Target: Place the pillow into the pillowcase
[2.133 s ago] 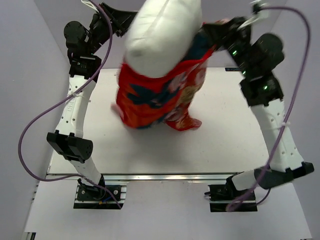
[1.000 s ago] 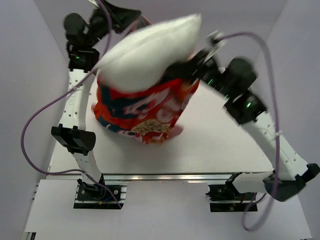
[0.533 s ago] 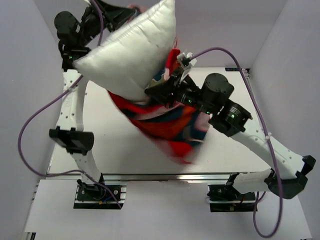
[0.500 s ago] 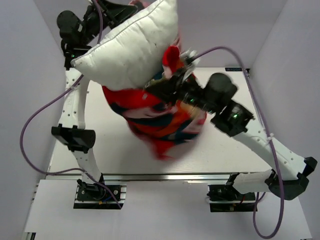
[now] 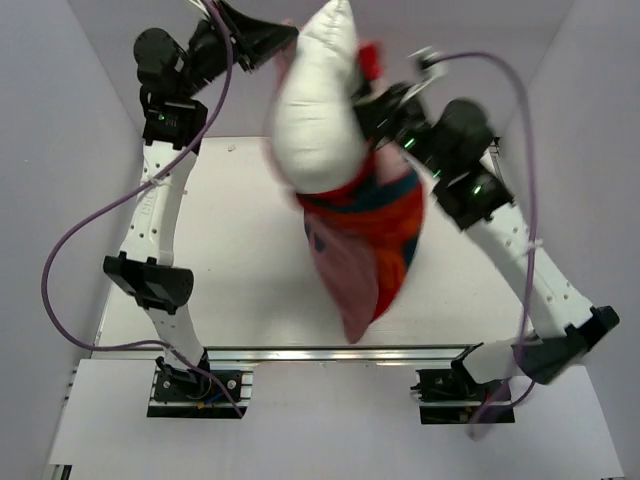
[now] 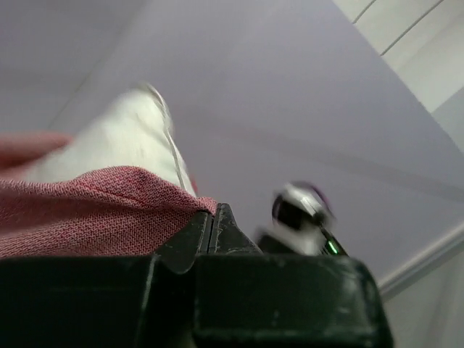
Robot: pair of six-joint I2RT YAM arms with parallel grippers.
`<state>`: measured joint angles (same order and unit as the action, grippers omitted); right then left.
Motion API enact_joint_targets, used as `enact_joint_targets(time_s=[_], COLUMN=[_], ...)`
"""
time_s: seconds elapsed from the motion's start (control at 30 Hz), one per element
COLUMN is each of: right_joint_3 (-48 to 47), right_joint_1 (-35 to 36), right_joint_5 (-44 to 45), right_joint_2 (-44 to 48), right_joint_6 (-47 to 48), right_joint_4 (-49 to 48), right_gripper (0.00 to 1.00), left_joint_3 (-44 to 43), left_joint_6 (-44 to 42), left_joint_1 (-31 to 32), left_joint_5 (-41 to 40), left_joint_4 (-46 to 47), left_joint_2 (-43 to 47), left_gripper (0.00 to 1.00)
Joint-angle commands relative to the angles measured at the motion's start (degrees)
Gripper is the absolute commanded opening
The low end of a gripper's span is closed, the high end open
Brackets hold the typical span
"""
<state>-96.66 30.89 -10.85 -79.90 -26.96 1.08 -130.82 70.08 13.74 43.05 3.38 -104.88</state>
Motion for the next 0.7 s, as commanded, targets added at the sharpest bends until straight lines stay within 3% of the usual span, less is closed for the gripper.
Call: enact_joint_targets(time_s=[0.0, 0.03, 0.07, 0.1, 0.13, 0.2, 0.27, 0.3, 0.33, 0.37, 0.43, 0.47, 0.57, 0.6, 0.67], right_joint_3=[-0.88, -2.38, -5.35, -7.38, -10.01, -21.52, -21.3, -14.59, -11.74, -8.84, -1.09, -2.03, -9.57, -12.38, -17.21], right_joint_1=[14.63, 14.2, 9.06, 2.92, -8.02, -13.73, -13.33, -10.01, 1.42, 7.54, 19.23, 19.81, 14.31, 3.67, -6.77], right_joint_5=[1.23, 4.75, 8.44, 6.65, 5.33, 2.78, -5.26, -6.36, -5.59, -2.89, -1.98, -0.67, 6.09, 4.37, 1.46], right_joint_2=[9.41, 7.5, 6.0, 4.24, -0.56, -5.34, -4.49, -2.48, 1.98, 4.38, 8.94, 8.53, 5.2, 3.28, -0.15], right_joint_6=[10.57, 13.48, 15.43, 11.27, 7.23, 1.5, -3.44, -4.06, 1.07, 4.43, 9.35, 9.47, 13.68, 12.21, 5.29], right_joint_4=[-8.47, -8.55, -9.6, -10.65, -9.88, -4.19, -3.53, -4.76, -3.12, -2.58, -3.8, -4.15, -3.79, -6.24, -9.16], right_gripper=[0.0, 0.0, 0.0, 0.0, 0.0, 0.0, 0.0, 0.0, 0.0, 0.0, 0.0, 0.0, 0.0, 0.0, 0.0], left_joint_3=[-12.73, -13.66, -13.15, -10.53, -8.68, -3.68, -2.68, -3.29, -3.64, -4.17, -6.1, -7.41, -8.66, -8.4, -8.31], left_joint_6=[7.75, 9.27, 10.41, 10.51, 9.99, 6.93, 6.47, 6.99, 7.34, 8.13, 9.89, 11.03, 9.55, 9.37, 9.11], left_joint_1=[0.05, 0.67, 1.37, 2.34, 2.43, 0.35, -5.96, -8.09, -10.03, -12.31, -12.86, -11.64, -6.03, -4.7, -0.23], left_joint_5=[-4.12, -3.76, -2.98, -2.53, -2.01, -1.74, -1.3, -1.21, -1.3, -1.47, -0.95, 0.18, 2.3, 4.13, 5.99], left_joint_4=[10.32, 11.55, 13.91, 14.11, 13.94, 10.44, 6.93, 6.12, 5.77, 5.76, 6.72, 6.99, 6.2, 6.64, 7.61], left_joint_2=[-5.92, -6.21, -5.69, -2.99, -1.22, 3.16, 3.81, 2.5, 1.62, 0.39, -3.64, -4.71, -5.16, -4.38, -1.39], left_gripper=[0.0, 0.0, 0.0, 0.0, 0.0, 0.0, 0.0, 0.0, 0.0, 0.0, 0.0, 0.0, 0.0, 0.0, 0.0])
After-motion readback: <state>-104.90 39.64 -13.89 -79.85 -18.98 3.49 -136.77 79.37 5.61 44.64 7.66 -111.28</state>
